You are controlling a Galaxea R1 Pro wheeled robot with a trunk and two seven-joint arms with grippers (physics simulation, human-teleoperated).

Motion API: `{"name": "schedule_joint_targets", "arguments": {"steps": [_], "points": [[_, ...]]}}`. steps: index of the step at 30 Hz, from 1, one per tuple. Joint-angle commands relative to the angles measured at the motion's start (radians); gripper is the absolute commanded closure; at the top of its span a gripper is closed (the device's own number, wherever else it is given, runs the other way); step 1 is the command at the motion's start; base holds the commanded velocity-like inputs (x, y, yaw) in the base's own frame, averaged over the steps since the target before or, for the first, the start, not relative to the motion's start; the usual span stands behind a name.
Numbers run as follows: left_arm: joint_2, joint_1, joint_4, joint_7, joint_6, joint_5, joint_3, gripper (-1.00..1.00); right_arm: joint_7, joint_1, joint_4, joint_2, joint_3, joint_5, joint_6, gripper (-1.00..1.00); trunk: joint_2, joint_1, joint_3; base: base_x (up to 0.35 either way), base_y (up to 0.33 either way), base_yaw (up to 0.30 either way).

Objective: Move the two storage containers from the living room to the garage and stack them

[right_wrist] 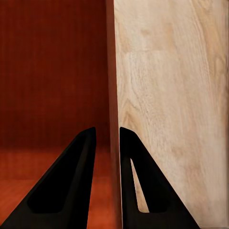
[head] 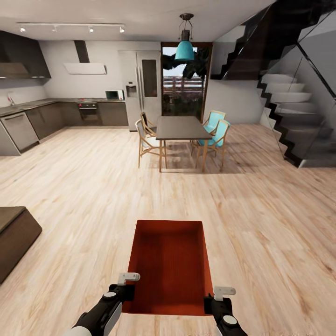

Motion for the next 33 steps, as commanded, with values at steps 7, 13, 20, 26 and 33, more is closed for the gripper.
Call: {"name": "schedule_joint_targets", "arguments": {"steps": [7,13,20,26,33], "points": [[-0.017,-0.001,-0.005,0.001,0.007,0.001,-0.009,1.00,0.000,0.000,0.004,0.001,-0.005,0.003,0.048,1.00,-0.001,0.000,-0.004,0.000,0.000,-0.225],[-0.017,-0.001,-0.005,0.000,0.009,0.001,-0.009,1.00,0.000,0.000,0.004,0.001,-0.005,0.003,0.048,1.00,-0.001,0.000,-0.006,0.000,0.000,-0.225],[-0.017,-0.001,-0.005,0.000,0.009,0.001,-0.009,1.00,0.000,0.000,0.004,0.001,-0.005,0.003,0.048,1.00,-0.001,0.000,-0.008,0.000,0.000,-0.225],[-0.017,-0.001,-0.005,0.000,0.008,0.001,-0.009,1.00,0.000,0.000,0.004,0.001,-0.005,0.003,0.048,1.00,-0.001,0.000,-0.010,0.000,0.000,-0.224],[-0.017,-0.001,-0.005,0.000,0.008,0.001,-0.009,1.00,0.000,0.000,0.004,0.001,-0.005,0.003,0.048,1.00,-0.001,0.000,-0.011,0.000,0.000,-0.074]]}}
